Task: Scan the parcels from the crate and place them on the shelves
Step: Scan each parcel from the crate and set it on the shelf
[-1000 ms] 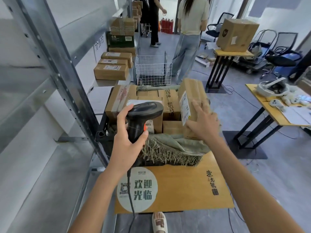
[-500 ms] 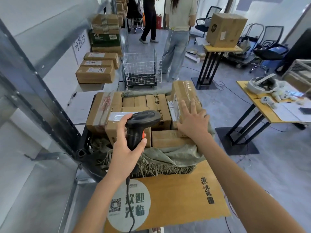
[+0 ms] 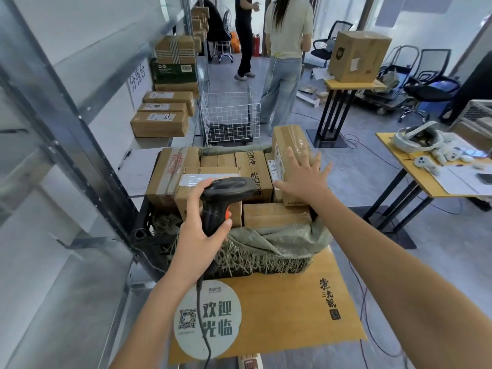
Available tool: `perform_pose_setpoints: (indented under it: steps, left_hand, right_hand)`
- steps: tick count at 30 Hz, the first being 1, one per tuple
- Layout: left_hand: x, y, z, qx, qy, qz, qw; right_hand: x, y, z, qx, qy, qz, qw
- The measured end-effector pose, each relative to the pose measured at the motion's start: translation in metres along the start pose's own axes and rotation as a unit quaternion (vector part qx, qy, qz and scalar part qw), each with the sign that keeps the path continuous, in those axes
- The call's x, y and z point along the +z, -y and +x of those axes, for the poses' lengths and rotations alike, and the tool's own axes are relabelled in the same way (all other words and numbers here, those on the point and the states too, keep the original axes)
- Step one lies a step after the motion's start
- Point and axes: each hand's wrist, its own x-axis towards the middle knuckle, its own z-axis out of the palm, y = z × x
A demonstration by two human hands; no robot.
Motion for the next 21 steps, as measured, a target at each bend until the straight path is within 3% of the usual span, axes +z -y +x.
perform_pose_setpoints:
  steps: [7,14,21]
  left_hand:
    - [-0.012,-0.009,-0.009,0.023,-0.033,0.004,0.999]
    - [-0.008,-0.007,-0.017,0.019,-0.049,0.015,0.998]
    - [-0.01,-0.027,-0.036,0.016,-0.128,0.066,0.989]
  right_hand:
    - [-0.008,0.013,-0.04,-0.06,-0.123,0.056,0.989]
    - [0.008,0.024,-0.083,-0.1,-0.164,0.087,0.978]
    - [-0.002,0.067,-0.084,-0.202,-0.18,0.15,0.951]
